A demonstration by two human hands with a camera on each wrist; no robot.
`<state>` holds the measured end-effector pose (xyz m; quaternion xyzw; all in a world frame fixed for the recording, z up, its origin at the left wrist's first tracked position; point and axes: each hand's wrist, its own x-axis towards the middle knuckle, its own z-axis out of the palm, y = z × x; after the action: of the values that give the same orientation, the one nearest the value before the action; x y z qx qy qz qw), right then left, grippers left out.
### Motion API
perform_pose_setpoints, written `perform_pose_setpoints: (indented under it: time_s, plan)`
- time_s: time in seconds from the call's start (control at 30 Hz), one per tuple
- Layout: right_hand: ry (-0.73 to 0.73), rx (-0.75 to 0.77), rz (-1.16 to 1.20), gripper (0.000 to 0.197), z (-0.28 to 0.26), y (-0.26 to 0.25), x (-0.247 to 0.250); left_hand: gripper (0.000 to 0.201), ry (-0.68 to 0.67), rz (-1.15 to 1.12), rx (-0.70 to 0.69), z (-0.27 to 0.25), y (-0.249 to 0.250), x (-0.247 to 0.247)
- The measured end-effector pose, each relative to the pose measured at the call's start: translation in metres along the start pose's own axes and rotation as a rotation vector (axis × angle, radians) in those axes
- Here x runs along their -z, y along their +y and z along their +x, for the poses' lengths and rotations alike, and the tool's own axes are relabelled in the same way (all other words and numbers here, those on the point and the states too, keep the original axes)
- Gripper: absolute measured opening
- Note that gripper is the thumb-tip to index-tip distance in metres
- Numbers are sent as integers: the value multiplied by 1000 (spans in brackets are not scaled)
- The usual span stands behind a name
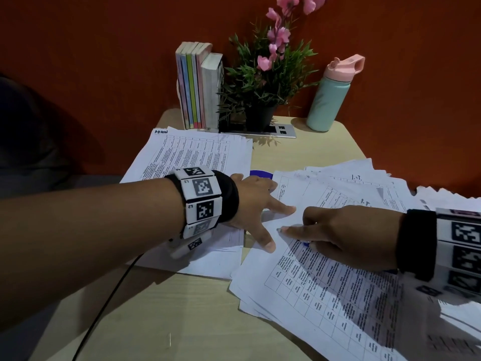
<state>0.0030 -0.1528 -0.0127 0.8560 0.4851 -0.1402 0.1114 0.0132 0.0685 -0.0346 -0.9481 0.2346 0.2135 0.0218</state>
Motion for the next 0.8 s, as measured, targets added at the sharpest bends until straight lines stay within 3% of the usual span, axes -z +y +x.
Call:
perform_pose_setpoints:
  time_s: [0.3,0.8]
  plan:
    - [-33,-9,-140,54,8,-5,-3,90,12,-15,-7,0,1,1]
    - [-46,-40,-130,54,7,-8,-7,91,-9,17,13,0,3,2]
